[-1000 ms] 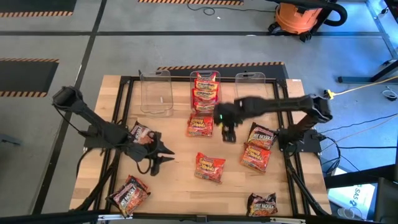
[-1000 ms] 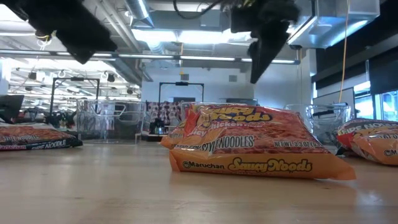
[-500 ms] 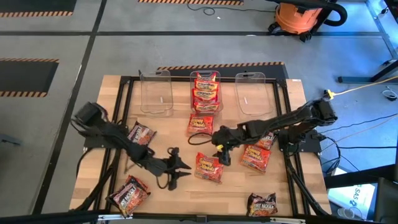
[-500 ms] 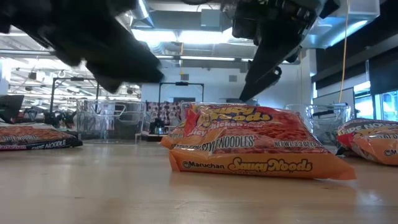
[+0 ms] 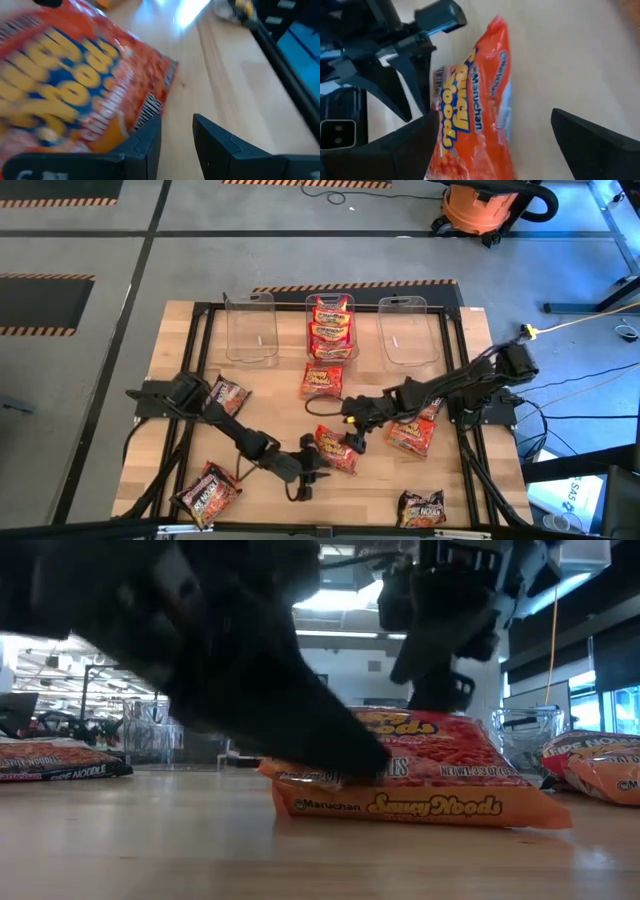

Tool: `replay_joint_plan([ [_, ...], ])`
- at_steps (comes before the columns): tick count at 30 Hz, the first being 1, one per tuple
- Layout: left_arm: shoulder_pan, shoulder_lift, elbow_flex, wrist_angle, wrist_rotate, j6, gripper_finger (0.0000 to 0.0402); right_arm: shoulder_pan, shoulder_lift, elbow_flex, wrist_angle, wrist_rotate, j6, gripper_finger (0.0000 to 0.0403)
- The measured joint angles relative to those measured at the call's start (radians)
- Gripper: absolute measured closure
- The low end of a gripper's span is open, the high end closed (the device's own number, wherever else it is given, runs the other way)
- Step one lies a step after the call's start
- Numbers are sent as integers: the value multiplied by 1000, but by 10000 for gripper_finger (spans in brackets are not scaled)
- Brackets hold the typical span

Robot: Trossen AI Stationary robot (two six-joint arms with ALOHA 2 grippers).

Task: Sort Maruchan noodles
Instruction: Put the orange noodle pack into the right transparent bin

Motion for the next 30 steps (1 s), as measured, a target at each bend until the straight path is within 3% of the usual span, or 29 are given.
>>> replay_joint_plan([
  [7,16,74,21,12,-10,-31,296,-1,97,0,67,-53,69,40],
  [16,34,83,21,1,-52,-23,296,-1,175,0,180,-146,123,54],
  [19,40,83,20,-1,-52,-20,296,-2,185,0,202,-167,121,94],
  [27,42,55,17,-37,-46,23,296,-2,168,0,200,-164,19,262],
  [30,35,-6,15,-139,-45,33,296,-2,139,1,169,-157,-50,282],
])
